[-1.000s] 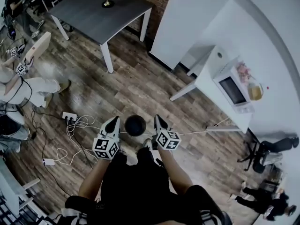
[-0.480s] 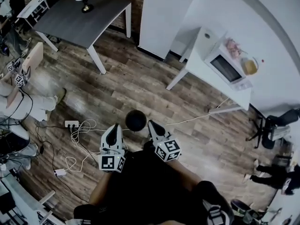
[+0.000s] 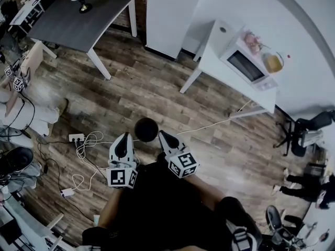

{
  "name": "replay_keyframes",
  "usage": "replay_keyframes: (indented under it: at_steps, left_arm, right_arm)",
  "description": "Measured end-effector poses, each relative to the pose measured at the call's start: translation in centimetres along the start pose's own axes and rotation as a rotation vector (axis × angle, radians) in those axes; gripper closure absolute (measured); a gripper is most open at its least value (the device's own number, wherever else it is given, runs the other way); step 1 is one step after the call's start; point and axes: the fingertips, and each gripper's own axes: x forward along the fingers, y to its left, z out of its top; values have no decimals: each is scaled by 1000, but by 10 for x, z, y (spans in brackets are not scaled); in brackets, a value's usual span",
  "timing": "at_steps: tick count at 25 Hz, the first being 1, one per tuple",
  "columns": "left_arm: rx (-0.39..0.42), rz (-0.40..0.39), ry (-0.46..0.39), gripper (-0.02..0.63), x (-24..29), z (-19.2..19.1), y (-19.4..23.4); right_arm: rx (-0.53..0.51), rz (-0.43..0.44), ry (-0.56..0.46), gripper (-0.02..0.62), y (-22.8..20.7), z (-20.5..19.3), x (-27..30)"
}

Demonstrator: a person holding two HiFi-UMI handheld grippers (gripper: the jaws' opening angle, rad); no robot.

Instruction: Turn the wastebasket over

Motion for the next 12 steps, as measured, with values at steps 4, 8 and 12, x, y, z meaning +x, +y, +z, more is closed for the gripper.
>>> replay_keyframes:
  at_steps: [4,8,12]
  left_arm:
    - [-2,2,8,572,-3,-5,-3]
    - [-12,-5,14,572,-10,-8,-2]
    - [-17,-15,18,572,-17,-10,4]
  right_arm:
    - [5,2,-4,563,-2,-2,-3]
    - [10,-11,-9,563,0,-5,-5]
    - [17,-27,-18,563,8,-7,-5]
